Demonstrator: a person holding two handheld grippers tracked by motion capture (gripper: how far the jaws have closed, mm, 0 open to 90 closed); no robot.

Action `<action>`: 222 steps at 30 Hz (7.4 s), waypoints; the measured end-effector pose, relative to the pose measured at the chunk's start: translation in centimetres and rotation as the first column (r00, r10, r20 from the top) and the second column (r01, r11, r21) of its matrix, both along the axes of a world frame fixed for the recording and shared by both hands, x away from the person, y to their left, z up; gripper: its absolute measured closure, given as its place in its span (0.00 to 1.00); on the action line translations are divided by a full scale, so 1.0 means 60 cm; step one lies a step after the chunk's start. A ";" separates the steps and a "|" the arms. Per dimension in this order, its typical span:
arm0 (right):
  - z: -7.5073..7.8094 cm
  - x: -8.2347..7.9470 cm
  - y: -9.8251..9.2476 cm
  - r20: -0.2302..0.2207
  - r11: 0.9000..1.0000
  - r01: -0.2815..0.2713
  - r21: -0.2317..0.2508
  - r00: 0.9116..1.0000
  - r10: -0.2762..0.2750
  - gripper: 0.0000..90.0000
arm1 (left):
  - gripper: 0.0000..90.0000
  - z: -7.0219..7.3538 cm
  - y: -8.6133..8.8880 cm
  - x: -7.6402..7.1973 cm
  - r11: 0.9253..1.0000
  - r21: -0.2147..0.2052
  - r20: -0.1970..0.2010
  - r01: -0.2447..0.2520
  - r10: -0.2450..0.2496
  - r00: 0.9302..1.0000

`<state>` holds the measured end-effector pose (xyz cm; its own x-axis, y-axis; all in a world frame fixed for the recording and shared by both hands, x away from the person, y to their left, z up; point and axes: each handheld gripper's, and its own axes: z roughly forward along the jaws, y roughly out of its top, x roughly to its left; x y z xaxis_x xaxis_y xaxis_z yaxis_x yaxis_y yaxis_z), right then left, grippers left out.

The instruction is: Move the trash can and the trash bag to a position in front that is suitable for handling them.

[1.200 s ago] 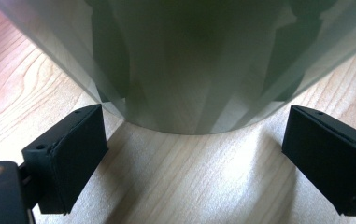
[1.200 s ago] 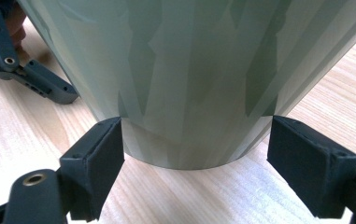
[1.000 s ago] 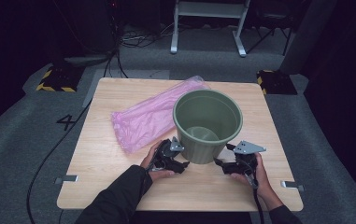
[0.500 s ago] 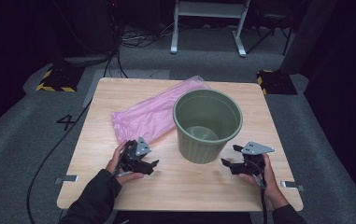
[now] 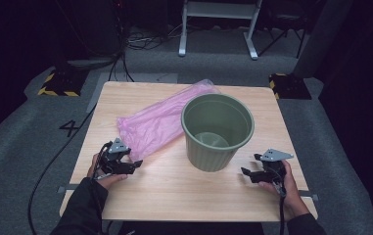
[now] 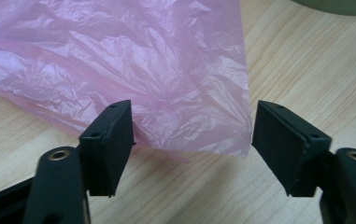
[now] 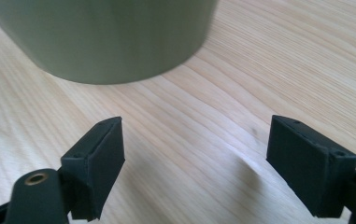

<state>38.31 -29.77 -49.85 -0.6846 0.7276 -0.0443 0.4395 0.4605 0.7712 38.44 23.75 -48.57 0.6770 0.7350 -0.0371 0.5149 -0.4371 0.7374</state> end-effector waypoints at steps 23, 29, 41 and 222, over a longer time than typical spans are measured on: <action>-0.004 0.009 -0.026 -0.008 0.998 0.063 0.015 0.998 -0.063 0.24 | 0.90 -0.018 -0.048 -0.023 0.995 0.042 -0.006 0.093 -0.093 0.996; -0.003 0.009 -0.023 -0.010 0.998 0.056 0.014 0.998 -0.056 0.24 | 0.89 -0.017 -0.089 -0.038 0.989 0.060 -0.007 0.138 -0.137 0.990; -0.005 0.010 -0.024 -0.023 0.998 0.060 0.016 0.998 -0.060 0.24 | 0.70 -0.014 -0.156 -0.070 0.970 0.097 0.006 0.222 -0.224 0.975; 0.037 -0.032 0.103 0.116 0.988 -0.109 0.107 0.989 0.097 0.28 | 0.18 0.033 -0.071 -0.149 0.976 -0.167 0.087 0.141 -0.128 0.988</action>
